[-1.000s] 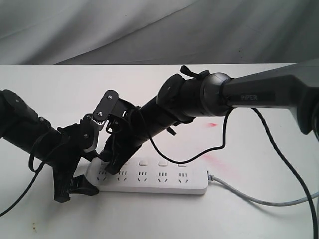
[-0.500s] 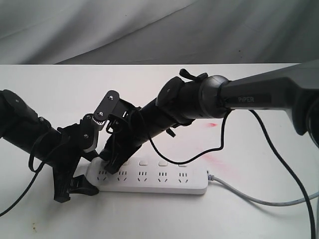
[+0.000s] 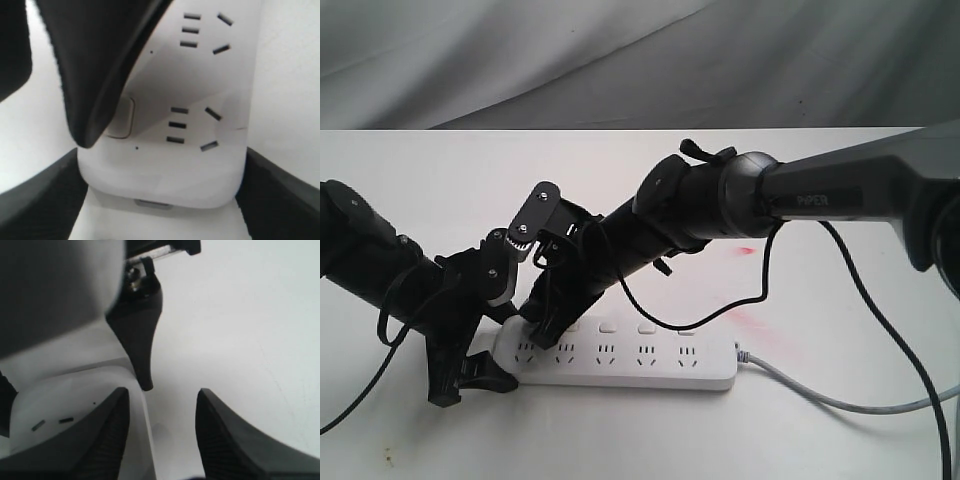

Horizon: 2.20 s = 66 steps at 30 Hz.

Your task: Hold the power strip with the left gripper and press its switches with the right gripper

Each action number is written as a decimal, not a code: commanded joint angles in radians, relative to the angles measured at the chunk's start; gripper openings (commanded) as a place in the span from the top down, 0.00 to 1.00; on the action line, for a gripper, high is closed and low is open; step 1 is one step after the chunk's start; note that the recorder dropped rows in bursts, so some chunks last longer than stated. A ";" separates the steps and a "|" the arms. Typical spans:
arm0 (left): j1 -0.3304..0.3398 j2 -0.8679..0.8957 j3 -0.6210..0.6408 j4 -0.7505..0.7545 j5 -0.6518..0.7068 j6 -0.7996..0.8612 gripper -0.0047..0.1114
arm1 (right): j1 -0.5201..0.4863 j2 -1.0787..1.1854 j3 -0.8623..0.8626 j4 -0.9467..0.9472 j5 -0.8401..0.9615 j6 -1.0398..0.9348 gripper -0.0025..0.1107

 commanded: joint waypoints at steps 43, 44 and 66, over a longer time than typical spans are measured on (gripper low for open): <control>0.002 0.002 -0.004 -0.010 -0.013 -0.002 0.44 | 0.010 0.059 0.000 -0.096 0.051 -0.070 0.62; 0.002 0.002 -0.004 -0.010 -0.013 -0.002 0.44 | 0.010 0.065 0.000 -0.096 0.057 -0.070 0.62; 0.002 0.002 -0.004 -0.010 -0.013 -0.002 0.44 | 0.000 -0.047 -0.005 -0.028 0.042 -0.048 0.62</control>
